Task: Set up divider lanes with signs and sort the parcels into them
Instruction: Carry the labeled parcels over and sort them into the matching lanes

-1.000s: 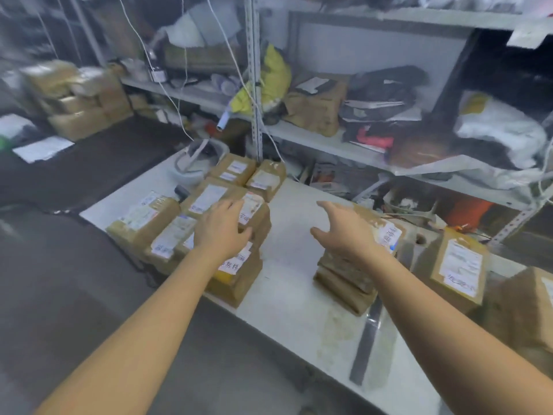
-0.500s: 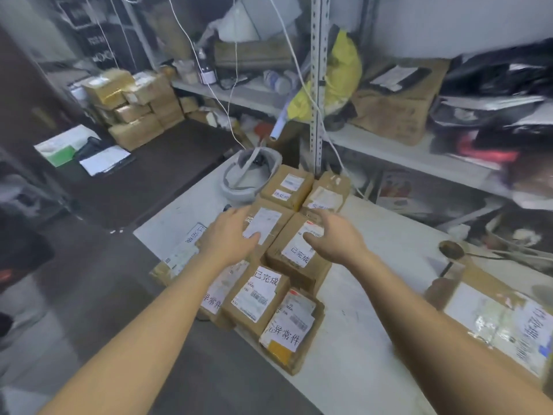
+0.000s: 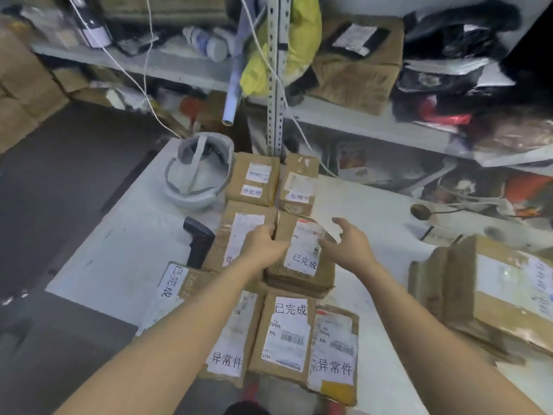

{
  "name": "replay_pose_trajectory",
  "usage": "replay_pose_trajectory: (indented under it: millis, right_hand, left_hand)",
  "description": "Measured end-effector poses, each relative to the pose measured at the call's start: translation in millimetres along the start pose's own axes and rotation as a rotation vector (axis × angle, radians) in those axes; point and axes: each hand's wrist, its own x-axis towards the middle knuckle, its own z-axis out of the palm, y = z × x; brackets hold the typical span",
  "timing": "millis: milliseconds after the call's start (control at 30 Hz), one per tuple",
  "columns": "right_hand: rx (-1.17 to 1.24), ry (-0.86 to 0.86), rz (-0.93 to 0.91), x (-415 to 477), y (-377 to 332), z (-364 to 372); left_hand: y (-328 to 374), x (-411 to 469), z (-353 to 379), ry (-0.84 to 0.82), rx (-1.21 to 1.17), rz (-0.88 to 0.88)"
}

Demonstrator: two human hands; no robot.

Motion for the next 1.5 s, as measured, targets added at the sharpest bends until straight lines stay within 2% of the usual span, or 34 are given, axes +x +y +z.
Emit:
replay_pose_trajectory:
  millis: [233,367,533,767,900,1200,1500]
  right_hand:
    - [0.27,-0.057,0.33,-20,21,34]
    - [0.399,0.019,0.385,-25,22,42]
    - [0.494,0.07,0.401,-28,29,44]
    - [0.55,0.121,0.309,-35,40,43]
    - [0.574,0.148,0.336,-40,42,33]
    - [0.552,0.289,0.116,-72,14,-40]
    - [0.547,0.383,-0.066,-155,51,-144]
  left_hand:
    - [-13,7,17,-0.081,-0.01,0.043]
    - [-19,9,17,-0.155,0.011,0.176]
    - [-22,16,23,-0.193,0.01,0.211]
    - [-24,21,33,-0.242,-0.119,0.083]
    - [-17,21,35,-0.249,-0.172,0.093]
    - [50,-6,14,-0.138,-0.321,0.304]
    - [129,-106,59,-0.082,-0.417,0.48]
